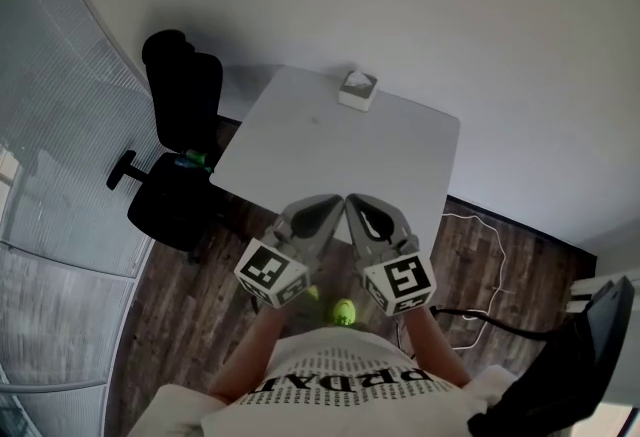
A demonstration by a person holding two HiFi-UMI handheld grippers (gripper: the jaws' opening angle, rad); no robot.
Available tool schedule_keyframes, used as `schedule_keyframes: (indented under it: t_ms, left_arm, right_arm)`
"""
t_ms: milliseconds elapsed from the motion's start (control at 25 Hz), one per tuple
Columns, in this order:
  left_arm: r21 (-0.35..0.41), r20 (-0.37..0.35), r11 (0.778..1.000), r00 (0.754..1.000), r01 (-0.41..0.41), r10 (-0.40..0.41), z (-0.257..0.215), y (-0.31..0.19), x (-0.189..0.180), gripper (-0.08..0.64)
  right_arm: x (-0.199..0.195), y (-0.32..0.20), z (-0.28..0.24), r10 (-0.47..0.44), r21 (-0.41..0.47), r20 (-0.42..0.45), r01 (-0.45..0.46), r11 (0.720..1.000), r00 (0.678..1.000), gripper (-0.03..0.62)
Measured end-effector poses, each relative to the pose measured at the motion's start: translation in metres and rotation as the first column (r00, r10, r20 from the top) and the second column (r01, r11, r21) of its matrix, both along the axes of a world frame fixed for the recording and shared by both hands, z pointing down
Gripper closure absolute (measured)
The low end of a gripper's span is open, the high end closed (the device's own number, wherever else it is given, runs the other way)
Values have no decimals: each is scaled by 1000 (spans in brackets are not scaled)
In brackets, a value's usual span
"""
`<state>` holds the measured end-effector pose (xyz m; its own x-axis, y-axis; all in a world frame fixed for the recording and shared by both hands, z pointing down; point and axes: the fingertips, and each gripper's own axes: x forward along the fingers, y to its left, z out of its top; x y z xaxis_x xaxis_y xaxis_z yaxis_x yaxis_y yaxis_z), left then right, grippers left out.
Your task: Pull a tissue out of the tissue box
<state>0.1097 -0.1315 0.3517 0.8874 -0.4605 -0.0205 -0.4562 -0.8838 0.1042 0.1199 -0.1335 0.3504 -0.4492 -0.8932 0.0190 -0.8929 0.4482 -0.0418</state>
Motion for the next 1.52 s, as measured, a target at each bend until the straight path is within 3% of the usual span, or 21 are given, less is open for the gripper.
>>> schedule_keyframes:
  t_ms: [360, 680, 1080, 1520]
  left_arm:
    - [-21, -35, 1000, 999, -22, 21, 9, -43, 1, 569]
    - [11, -49, 997, 996, -78, 78, -4, -120, 20, 569]
    - [22, -38, 988, 988, -151, 152, -14, -203, 32, 569]
    - [6, -41, 980, 979, -199, 199, -13, -256, 28, 569]
  right_arm:
    - [1, -41, 8, 19, -8, -26, -19, 1000, 999, 584]
    - [18, -114, 0, 81, -4, -52, -81, 997, 995, 584]
    - [30, -197, -12, 165, -7, -42, -165, 986, 985, 584]
    - [29, -253, -7, 232, -29, -33, -233, 972, 972, 584]
